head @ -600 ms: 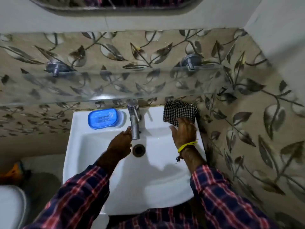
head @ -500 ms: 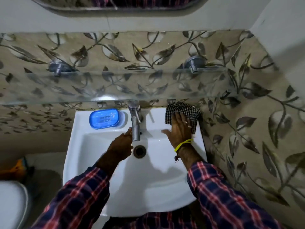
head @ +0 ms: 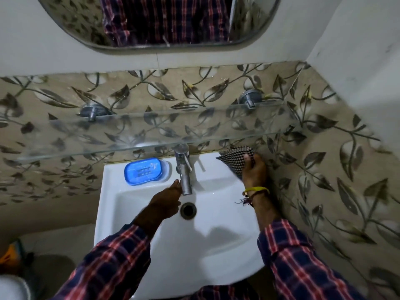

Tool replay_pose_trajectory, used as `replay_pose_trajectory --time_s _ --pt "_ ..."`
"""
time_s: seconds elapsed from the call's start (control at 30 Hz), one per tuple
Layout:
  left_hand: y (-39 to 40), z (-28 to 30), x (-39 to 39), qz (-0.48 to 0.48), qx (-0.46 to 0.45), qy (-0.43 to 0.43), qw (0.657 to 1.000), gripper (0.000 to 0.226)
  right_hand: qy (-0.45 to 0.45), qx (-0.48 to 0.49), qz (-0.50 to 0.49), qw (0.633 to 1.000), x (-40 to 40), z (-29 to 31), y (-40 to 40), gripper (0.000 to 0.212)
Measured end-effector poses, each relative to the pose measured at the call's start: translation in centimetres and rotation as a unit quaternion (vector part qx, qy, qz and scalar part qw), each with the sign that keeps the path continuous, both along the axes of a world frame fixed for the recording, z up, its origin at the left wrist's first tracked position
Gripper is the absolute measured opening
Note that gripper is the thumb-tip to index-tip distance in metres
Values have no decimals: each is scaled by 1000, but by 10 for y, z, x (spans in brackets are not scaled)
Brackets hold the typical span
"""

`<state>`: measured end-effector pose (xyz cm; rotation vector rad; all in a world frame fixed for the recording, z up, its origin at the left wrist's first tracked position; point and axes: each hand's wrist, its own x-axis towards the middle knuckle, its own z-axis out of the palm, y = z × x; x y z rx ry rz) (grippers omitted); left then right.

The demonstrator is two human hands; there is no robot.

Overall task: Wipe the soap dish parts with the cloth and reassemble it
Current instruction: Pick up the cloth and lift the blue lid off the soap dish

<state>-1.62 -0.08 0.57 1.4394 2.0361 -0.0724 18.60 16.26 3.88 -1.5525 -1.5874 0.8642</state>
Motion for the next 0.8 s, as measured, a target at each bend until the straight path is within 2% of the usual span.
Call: replay_pose_trajectory --time_s 0.07,0.17,0.27,0.37,0.47,0.53,0.6,0.63,0.73,0.77,0.8 --pt "-3 -2 -4 -6 32 -2 999 74 44 1 -31 999 5 19 -17 34" --pt "-19 -3 -9 -6 83 1 997 64 140 -135 -40 980 10 28 -46 28" --pt "-45 3 -12 32 139 5 990 55 263 -271 -24 926 6 28 -84 21" --pt "-69 10 -17 81 172 -6 982 44 364 -334 -3 870 0 27 -117 22" --pt "-93 12 -25 118 217 -29 969 37 393 -333 37 856 -7 25 -136 48" --pt "-104 11 -32 135 239 -33 961 34 354 -302 41 884 -13 26 -145 64" --pt "-108 13 -38 148 262 -39 953 33 304 -264 52 914 -23 34 -149 45" --pt "-108 15 -39 154 270 -40 950 32 305 -268 58 912 -27 37 -149 33" --pt "-104 24 -42 168 290 -31 941 32 390 -349 107 845 -38 54 -147 39" --pt "-102 27 -43 172 300 -25 938 32 402 -351 136 835 -40 58 -145 43" --pt "-101 31 -44 176 309 -19 934 32 391 -331 171 842 -42 61 -145 49"
